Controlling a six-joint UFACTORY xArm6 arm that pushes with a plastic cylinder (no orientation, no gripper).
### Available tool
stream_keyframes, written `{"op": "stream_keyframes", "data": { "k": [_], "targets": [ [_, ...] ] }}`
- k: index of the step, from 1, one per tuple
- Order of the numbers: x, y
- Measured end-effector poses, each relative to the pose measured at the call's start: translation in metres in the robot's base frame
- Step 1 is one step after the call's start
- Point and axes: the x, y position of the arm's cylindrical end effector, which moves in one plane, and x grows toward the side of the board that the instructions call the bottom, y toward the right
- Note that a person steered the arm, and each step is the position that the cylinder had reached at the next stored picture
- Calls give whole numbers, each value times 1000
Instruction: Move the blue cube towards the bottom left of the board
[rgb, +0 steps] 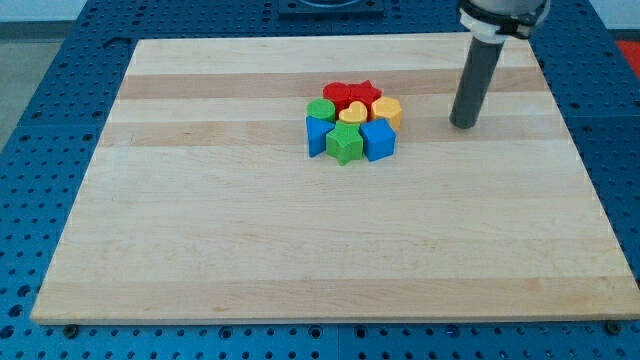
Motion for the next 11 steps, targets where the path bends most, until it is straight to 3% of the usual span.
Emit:
{"op": "stream_keyframes", "data": {
  "k": [3, 4, 6, 7, 9, 11],
  "targets": [
    [53, -154],
    [73, -167],
    [75, -108],
    [89, -108],
    [112, -217],
    [119, -278]
  ]
}}
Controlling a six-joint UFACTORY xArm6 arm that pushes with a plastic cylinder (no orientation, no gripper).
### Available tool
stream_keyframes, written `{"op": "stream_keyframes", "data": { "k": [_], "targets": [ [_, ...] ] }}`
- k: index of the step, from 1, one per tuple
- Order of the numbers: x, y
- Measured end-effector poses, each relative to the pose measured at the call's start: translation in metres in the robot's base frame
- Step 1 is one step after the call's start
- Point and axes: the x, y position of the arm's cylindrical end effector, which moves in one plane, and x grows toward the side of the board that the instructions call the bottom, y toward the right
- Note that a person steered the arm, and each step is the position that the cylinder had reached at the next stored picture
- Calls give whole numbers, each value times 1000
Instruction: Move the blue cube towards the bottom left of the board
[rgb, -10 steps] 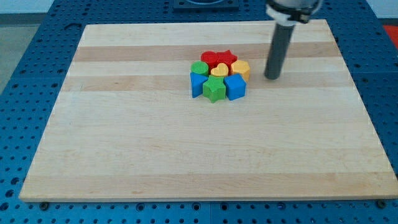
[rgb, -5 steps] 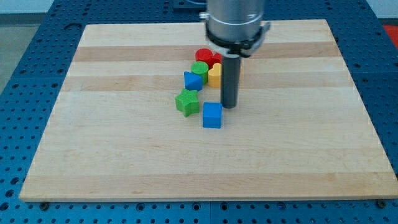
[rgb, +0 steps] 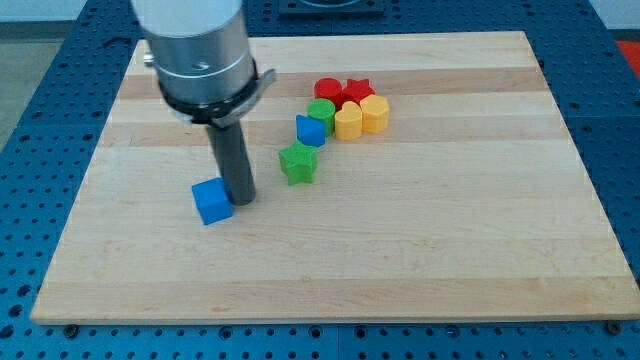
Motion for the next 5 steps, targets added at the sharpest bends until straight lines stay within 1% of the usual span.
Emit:
{"op": "stream_keyframes", "data": {
  "k": [3, 4, 5],
  "targets": [
    [38, -111],
    [34, -104],
    [9, -96]
  ]
}}
